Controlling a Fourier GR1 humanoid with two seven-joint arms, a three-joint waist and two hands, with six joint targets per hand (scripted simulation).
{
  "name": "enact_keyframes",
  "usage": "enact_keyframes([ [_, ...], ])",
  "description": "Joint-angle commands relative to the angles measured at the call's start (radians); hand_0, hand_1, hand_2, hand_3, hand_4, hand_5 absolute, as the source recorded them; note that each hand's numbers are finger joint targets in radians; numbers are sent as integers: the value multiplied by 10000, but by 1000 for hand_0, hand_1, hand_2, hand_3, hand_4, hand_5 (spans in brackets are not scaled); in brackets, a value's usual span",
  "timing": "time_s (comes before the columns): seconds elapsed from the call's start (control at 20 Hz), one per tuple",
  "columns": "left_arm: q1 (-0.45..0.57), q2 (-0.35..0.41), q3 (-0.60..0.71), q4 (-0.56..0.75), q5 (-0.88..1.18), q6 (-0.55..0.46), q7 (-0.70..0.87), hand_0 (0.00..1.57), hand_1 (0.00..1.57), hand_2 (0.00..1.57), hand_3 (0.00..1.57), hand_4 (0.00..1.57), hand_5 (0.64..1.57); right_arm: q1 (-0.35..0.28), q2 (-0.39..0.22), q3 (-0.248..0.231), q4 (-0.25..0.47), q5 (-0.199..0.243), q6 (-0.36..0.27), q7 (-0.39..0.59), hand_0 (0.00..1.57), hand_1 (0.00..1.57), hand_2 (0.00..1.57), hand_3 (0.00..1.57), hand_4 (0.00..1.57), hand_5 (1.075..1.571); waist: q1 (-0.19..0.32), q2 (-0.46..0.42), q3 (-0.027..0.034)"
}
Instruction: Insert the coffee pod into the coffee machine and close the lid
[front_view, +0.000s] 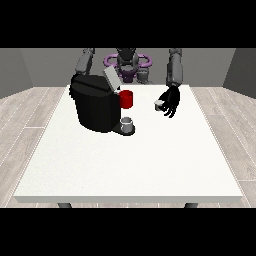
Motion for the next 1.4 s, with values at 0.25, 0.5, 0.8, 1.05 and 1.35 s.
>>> enact_keyframes([
  [0.25, -48, -782, -150, -84, 187, -463, -1169, 1479, 1479, 1467, 1382, 702, 1571, 41, -270, -504, 607, -271, -33, -181, 0, 0, 0, 0, 400, 1571, 344, -419, -121],
  [0.5, 36, -992, 170, 288, 167, -268, -1322, 1400, 1400, 1400, 1307, 625, 1571, 604, -235, -247, 656, -350, 335, -278, 0, 0, 0, 0, 314, 1571, 281, -903, -123],
  [0.8, -786, -929, 290, -478, 425, -1689, -517, 1448, 1448, 1390, 1297, 578, 1571, 301, -280, -454, 1711, -156, -120, -673, 0, 0, 0, 0, 259, 1571, 764, -1365, -120],
  [1.05, -775, -1718, 185, -1212, 668, -2181, 312, 1364, 1364, 1385, 1326, 563, 1571, 605, -625, -613, 2280, -273, 231, -730, 0, 0, 0, 0, 262, 1571, 967, -2055, -119],
  [1.35, -1338, -790, 1034, -905, 766, -2006, -389, 1256, 1256, 1311, 1263, 576, 1571, 229, -327, -85, 1566, -92, 142, -674, 0, 0, 0, 0, 298, 1571, 482, -1356, -122],
])
